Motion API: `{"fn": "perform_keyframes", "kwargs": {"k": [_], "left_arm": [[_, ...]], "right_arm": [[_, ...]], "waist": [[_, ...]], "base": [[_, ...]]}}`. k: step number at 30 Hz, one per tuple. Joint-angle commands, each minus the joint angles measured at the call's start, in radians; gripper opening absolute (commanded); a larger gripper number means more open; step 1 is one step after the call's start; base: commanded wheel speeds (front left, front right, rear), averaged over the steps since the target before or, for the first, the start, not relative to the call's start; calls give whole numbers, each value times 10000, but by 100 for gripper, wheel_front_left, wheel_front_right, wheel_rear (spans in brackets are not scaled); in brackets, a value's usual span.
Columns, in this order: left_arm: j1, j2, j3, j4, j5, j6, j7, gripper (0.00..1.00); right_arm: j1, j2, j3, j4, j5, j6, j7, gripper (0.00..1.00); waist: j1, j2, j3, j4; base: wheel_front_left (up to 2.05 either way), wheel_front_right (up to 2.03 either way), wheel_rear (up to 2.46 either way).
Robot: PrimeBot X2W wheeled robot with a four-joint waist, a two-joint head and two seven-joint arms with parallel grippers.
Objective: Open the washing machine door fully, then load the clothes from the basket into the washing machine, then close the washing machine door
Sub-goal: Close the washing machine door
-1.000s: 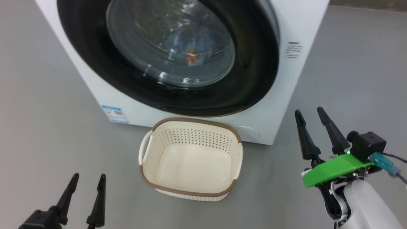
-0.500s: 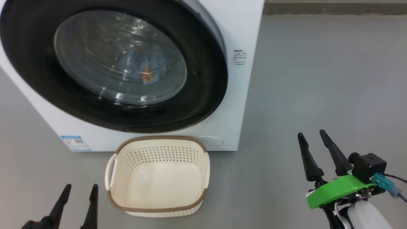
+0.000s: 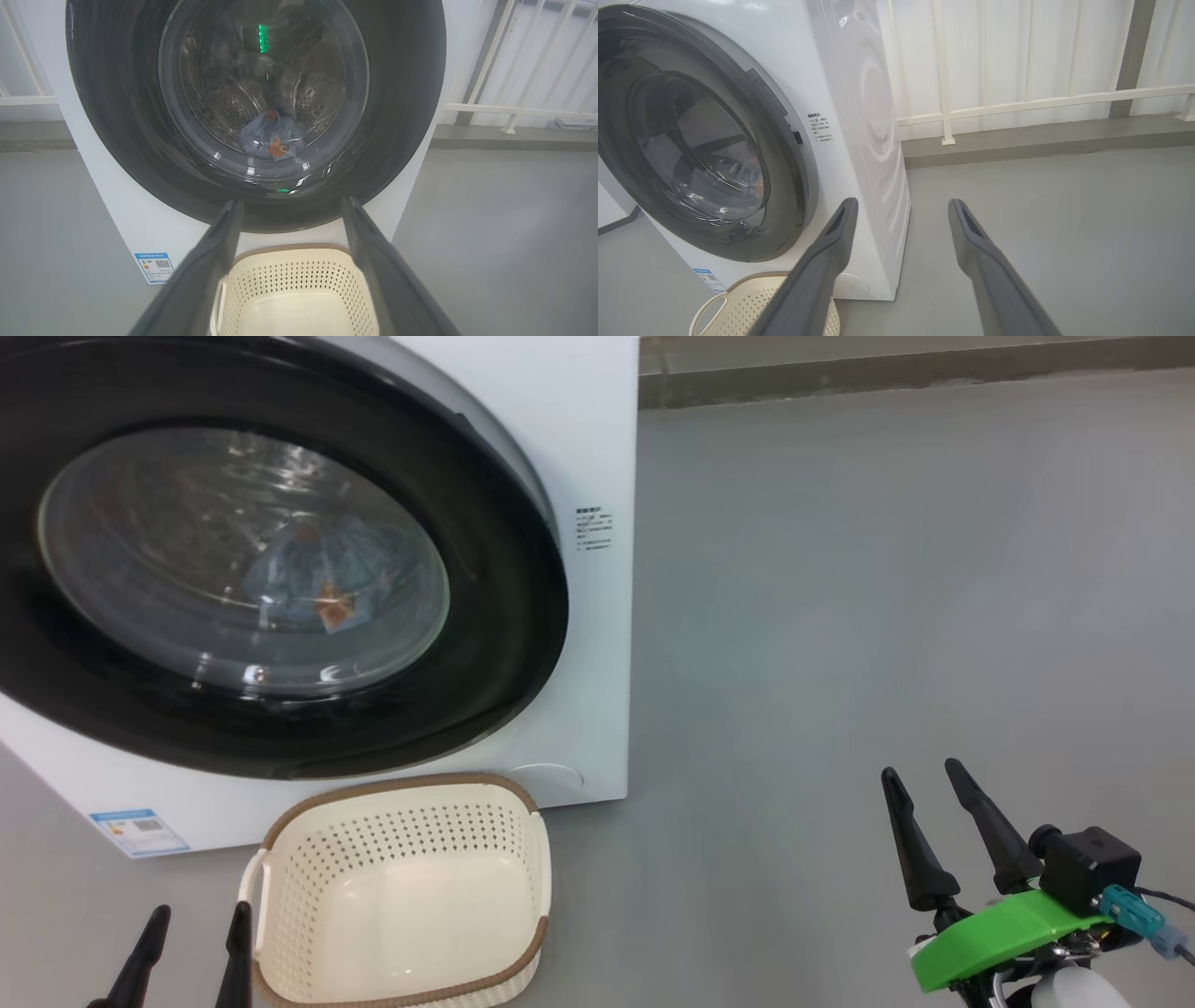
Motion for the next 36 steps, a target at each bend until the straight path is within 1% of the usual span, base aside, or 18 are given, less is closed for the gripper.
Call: {"fn": "perform_keyframes", "kwargs": {"k": [1,11,36], "left_arm": [[-208,249,392,-277,78,8,-65,100],[-178,163,699,-236,25,8,-65,100],[-139,136,819,-181,16,7,-65,100]], "right_arm": [[-12,-125,129,-309,-135,-25,-80,100],[385,-85,-121,-525,-197,-25,-80,100],[518,-7,-246,-593,-290,-25,-80,100]], "waist": [[0,0,-67,-131],[0,0,-101,-232],[0,0,-121,-246]], "base": [[0,0,0],[0,0,0],[0,0,0]]}}
